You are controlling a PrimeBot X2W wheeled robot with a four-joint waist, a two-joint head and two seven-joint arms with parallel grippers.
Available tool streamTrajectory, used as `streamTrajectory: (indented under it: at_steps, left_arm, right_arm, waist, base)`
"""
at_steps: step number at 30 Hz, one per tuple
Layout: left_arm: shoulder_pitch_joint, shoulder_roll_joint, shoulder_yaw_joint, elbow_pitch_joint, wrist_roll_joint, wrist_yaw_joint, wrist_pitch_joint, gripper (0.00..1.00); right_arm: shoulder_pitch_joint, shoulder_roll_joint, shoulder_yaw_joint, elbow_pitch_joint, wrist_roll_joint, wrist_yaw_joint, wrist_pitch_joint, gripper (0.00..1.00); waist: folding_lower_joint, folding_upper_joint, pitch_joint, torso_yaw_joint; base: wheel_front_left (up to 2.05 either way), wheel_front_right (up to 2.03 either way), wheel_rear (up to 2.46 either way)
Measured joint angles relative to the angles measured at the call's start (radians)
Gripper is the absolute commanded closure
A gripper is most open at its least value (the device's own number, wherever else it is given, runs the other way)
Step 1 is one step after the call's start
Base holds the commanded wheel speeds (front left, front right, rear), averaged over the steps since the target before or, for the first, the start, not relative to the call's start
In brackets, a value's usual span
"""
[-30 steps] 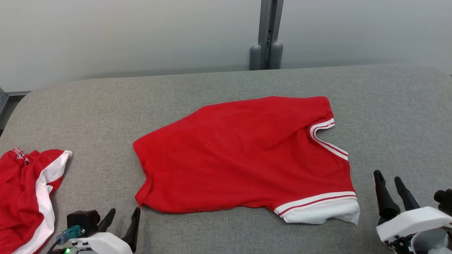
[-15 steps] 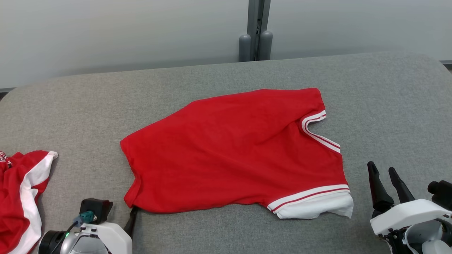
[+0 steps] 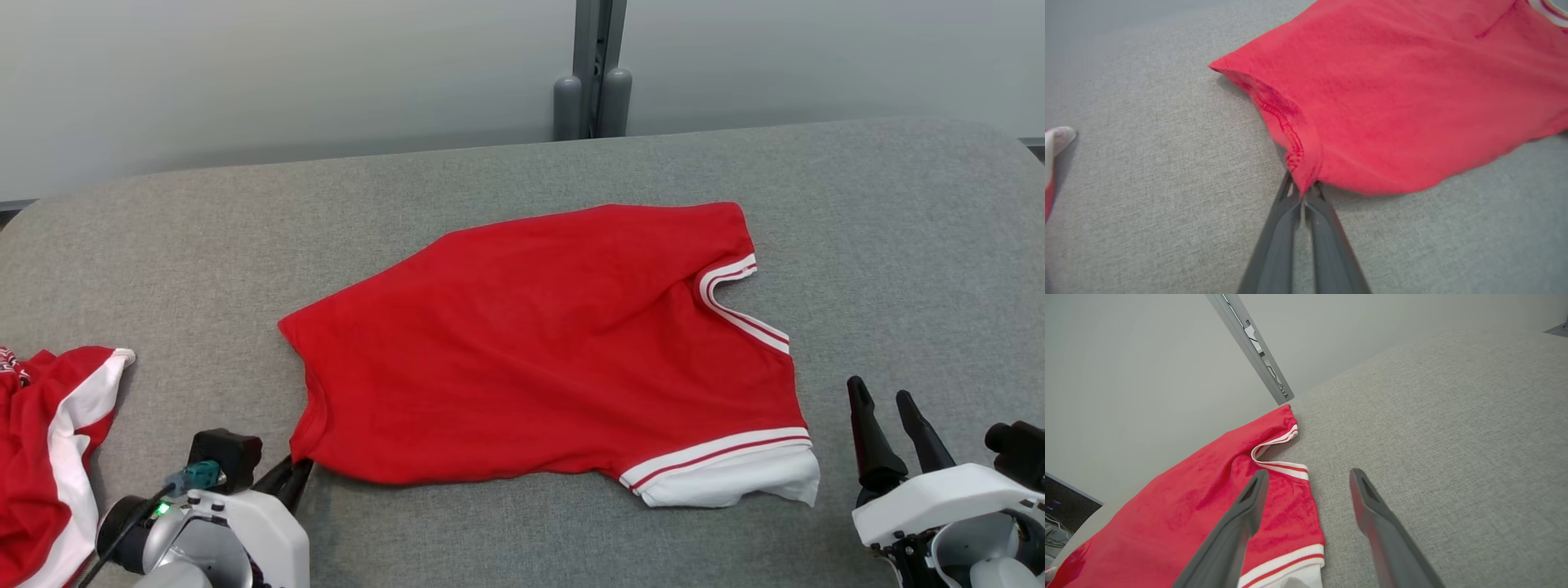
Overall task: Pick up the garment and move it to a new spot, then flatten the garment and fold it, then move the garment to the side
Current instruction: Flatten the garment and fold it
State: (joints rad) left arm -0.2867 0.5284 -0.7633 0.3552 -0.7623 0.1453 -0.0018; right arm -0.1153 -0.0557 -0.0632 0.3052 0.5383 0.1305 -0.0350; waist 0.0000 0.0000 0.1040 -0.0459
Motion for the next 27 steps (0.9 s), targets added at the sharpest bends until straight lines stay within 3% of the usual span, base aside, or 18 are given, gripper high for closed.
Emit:
streamTrajectory:
  at_steps: [3,8,14,18,21,27]
  left_arm:
    - [0.014,0.039,-0.003,-0.076,-0.027,-0.015,0.058,1.00]
    - [0.023,0.200,-0.021,-0.328,-0.095,-0.043,0.302,1.00]
    - [0.022,0.374,0.036,-0.545,-0.310,-0.069,0.568,1.00]
    - [-0.015,0.417,0.077,-0.537,-0.518,-0.123,0.734,1.00]
    - [-0.070,0.441,0.089,-0.475,-0.598,-0.133,0.845,1.00]
    - [-0.136,0.378,0.112,-0.330,-0.801,-0.123,1.006,1.00]
  right_arm:
    - [0.000,0.001,0.001,0.004,0.000,0.000,-0.001,0.00]
    - [-0.003,0.003,0.004,0.012,0.005,0.000,-0.009,0.00]
    - [-0.016,0.004,0.014,0.035,0.015,0.000,-0.017,0.00]
    - [-0.028,0.005,0.036,0.052,0.023,0.000,-0.017,0.00]
    - [-0.041,0.006,0.049,0.064,0.028,0.000,-0.013,0.00]
    - [-0.046,0.006,0.071,0.085,0.036,0.000,0.018,0.00]
  waist:
    - [0.0000,0.0000,-0.002,0.002]
    - [0.0000,0.0000,0.003,-0.002]
    - [0.0000,0.0000,0.019,-0.013]
    - [0.0000,0.0000,0.031,-0.023]
    - [0.0000,0.0000,0.038,-0.033]
    - [0.0000,0.0000,0.044,-0.055]
  base:
    - [0.00,0.00,0.00]
    - [0.00,0.00,0.00]
    - [0.00,0.00,0.00]
    - [0.00,0.00,0.00]
    - [0.00,0.00,0.00]
    - [0.00,0.00,0.00]
